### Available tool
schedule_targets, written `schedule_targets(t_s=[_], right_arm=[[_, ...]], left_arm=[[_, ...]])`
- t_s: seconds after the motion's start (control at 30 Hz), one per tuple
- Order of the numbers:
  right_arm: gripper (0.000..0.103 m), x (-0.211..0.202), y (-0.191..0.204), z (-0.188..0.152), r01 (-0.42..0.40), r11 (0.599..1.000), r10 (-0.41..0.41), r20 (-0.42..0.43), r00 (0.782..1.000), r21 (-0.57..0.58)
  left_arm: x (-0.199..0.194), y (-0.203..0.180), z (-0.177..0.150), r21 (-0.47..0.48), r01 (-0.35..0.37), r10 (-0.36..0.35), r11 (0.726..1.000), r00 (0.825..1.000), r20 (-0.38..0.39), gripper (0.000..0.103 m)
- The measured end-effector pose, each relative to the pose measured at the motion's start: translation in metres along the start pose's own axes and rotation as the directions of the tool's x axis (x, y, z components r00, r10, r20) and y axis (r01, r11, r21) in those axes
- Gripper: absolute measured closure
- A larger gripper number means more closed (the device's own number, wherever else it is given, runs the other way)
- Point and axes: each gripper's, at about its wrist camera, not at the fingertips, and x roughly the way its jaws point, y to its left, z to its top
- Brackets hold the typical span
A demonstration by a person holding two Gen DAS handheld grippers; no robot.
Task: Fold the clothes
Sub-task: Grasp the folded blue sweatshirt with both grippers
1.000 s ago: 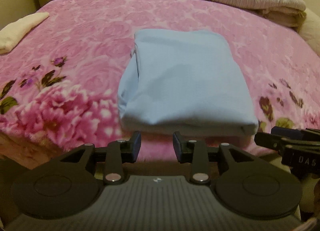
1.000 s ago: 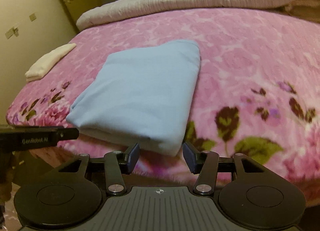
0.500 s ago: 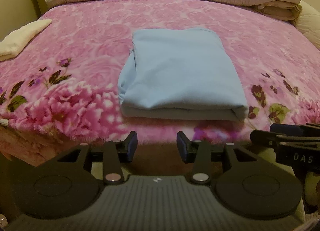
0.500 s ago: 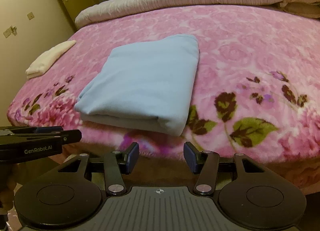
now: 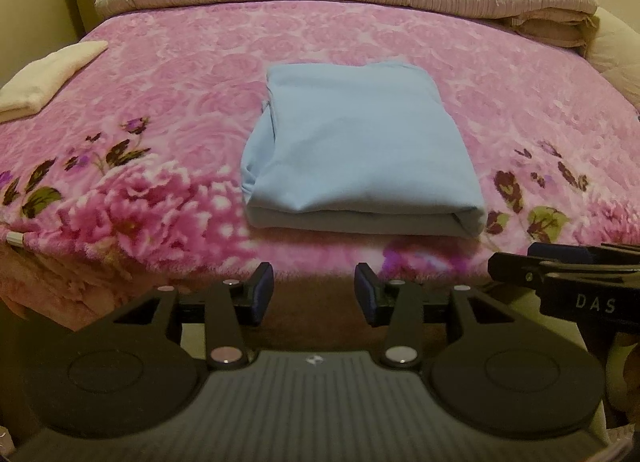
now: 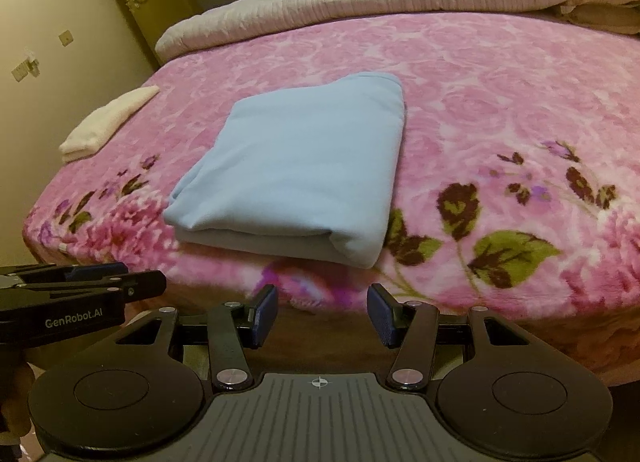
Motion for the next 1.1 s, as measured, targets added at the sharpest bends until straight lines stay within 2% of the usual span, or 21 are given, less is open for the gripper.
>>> schedule_targets(t_s=[0.13, 0.23, 0.37, 0.5, 0.63, 0.7, 0.8, 0.93, 1.0, 1.1], right_arm=[[0.050, -0.001, -0.003, 0.002, -0.005, 1.000, 0.004, 0.010, 1.000, 0.012], [0.050, 0.000, -0.010, 0.003, -0.002, 1.000, 0.001, 0.014, 1.000, 0.031], [0.050, 0.004, -0.027, 0.005, -0.001, 0.997, -0.001, 0.014, 1.000, 0.079], [0.050, 0.007, -0.051, 0.013, -0.027, 0.987, 0.020, 0.041, 0.999, 0.158], [0.050, 0.009, -0.076, 0.020, -0.055, 0.970, 0.039, 0.070, 0.997, 0.236], [0.050, 0.016, -0.095, 0.022, -0.115, 0.936, 0.097, 0.071, 0.993, 0.333], [0.049, 0.031, -0.119, 0.024, -0.193, 0.859, 0.186, 0.061, 0.981, 0.474], [0.047, 0.045, -0.131, 0.027, -0.239, 0.800, 0.233, 0.083, 0.969, 0.550], [0.045, 0.051, -0.134, 0.032, -0.257, 0.774, 0.254, 0.088, 0.963, 0.579], [0.045, 0.060, -0.135, 0.037, -0.257, 0.767, 0.258, 0.084, 0.962, 0.589]], left_arm=[[-0.001, 0.009, 0.005, -0.025, 0.031, -0.031, 0.999, 0.999, 0.014, 0.061], [0.003, 0.026, 0.010, -0.100, 0.072, -0.072, 0.992, 0.997, 0.005, 0.059], [0.013, 0.058, 0.010, -0.242, 0.127, -0.131, 0.962, 0.991, 0.000, 0.059], [0.025, 0.089, 0.014, -0.326, 0.159, -0.167, 0.932, 0.986, 0.004, 0.059], [0.047, 0.110, 0.022, -0.414, 0.221, -0.233, 0.883, 0.972, 0.021, 0.058], [0.060, 0.119, 0.026, -0.456, 0.253, -0.268, 0.853, 0.963, 0.033, 0.055], [0.078, 0.134, 0.033, -0.517, 0.299, -0.318, 0.802, 0.947, 0.054, 0.054], [0.103, 0.151, 0.041, -0.586, 0.352, -0.378, 0.730, 0.922, 0.083, 0.053], [0.111, 0.151, 0.043, -0.586, 0.365, -0.395, 0.723, 0.915, 0.083, 0.052], [0.124, 0.150, 0.047, -0.587, 0.384, -0.419, 0.713, 0.904, 0.082, 0.050]])
